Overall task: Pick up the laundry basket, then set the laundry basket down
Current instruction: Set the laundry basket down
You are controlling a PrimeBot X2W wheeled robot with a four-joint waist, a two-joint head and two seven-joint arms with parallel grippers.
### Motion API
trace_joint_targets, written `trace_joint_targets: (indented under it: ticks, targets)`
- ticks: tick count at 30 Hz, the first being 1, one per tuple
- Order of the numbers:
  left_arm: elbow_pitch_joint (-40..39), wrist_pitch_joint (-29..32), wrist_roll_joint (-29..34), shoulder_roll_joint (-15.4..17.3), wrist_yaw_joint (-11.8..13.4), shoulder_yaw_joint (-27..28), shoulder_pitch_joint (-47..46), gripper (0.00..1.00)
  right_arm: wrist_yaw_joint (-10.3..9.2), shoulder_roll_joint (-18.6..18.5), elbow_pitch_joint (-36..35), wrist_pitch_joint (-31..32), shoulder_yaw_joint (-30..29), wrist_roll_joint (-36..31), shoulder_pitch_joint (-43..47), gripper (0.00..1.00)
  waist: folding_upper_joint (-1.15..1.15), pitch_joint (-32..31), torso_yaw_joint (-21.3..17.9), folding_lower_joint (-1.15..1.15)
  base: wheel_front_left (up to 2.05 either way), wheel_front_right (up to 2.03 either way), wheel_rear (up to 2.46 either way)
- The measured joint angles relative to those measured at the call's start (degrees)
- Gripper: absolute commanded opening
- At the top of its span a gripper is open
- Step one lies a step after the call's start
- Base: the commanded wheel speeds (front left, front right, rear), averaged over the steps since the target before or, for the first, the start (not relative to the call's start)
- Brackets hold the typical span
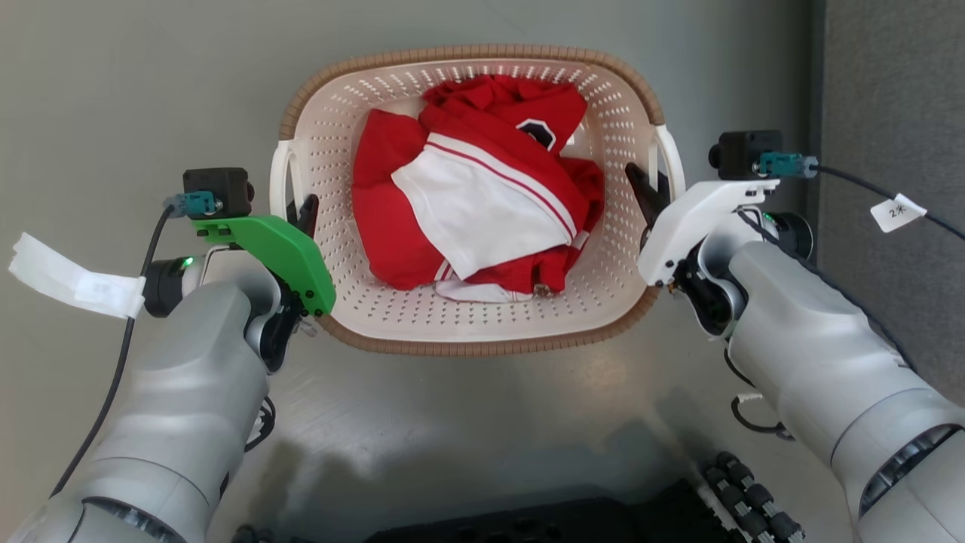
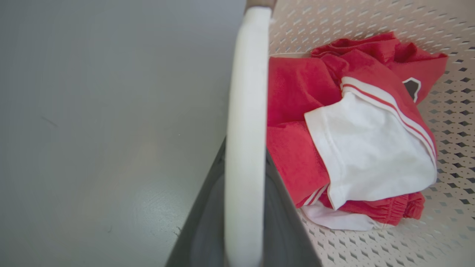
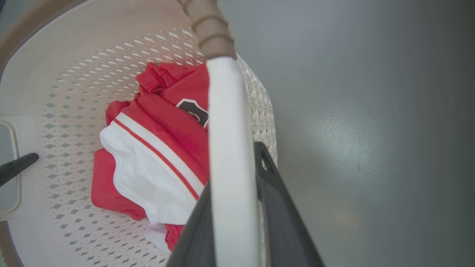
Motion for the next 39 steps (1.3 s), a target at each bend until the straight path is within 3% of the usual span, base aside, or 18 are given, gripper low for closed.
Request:
trace_joint_targets:
  ticks: [16, 26, 27, 28, 29, 30, 31, 39]
  targets:
    - [0.7, -3.1, 0.3, 0.0, -0.2, -0.3, -2.2, 0.00, 0.01, -0.2, 0.6, -2.9, 0.3, 0.0, -1.9, 0.00, 0.00, 6.0, 0.4, -0.01, 0.00, 0.00, 0.00]
    - [0.6, -3.9, 0.3, -0.1, -0.6, -0.7, -2.7, 0.00, 0.05, -0.1, 1.2, -3.6, 0.1, 0.2, -2.0, 0.00, 0.00, 6.7, 0.5, -0.01, 0.00, 0.00, 0.00]
    - [0.6, -4.0, 0.3, -0.1, -0.6, -0.7, -2.7, 0.00, 0.07, -0.1, 1.3, -3.6, 0.1, 0.2, -2.0, 0.08, 0.01, 6.7, 0.5, -0.01, 0.00, 0.00, 0.00]
    - [0.6, -4.0, 0.3, -0.1, -0.6, -0.8, -2.7, 0.11, 0.08, -0.1, 1.5, -3.6, 0.1, 0.2, -2.1, 0.28, 0.00, 6.7, 0.5, -0.01, 0.00, 0.00, 0.00]
    - [0.7, -3.9, 0.3, -0.1, -0.5, -0.9, -2.8, 0.41, 0.10, 0.0, 1.5, -3.6, 0.1, 0.2, -2.2, 0.47, 0.00, 6.7, 0.5, -0.01, 0.00, 0.00, 0.00]
    - [1.3, -3.2, 0.3, -0.4, -0.5, -1.0, -3.0, 0.91, 0.64, 0.2, 1.6, -3.6, 0.2, 0.3, -2.4, 1.00, 0.00, 6.7, 0.5, 0.00, 0.00, 0.00, 0.00]
    - [1.8, -2.9, 0.3, -0.8, -0.5, -1.2, -2.9, 1.00, 0.89, 0.5, 1.6, -3.6, 0.4, 0.3, -2.5, 1.00, 0.00, 6.6, 0.5, 0.01, 0.00, 0.00, 0.00]
    - [2.3, -2.9, 0.2, -0.8, -0.5, -1.6, -2.9, 1.00, 1.18, 1.6, 2.2, -3.5, 0.4, 0.4, -2.7, 1.00, 0.00, 5.9, 0.5, 0.00, 0.00, 0.00, 0.00]
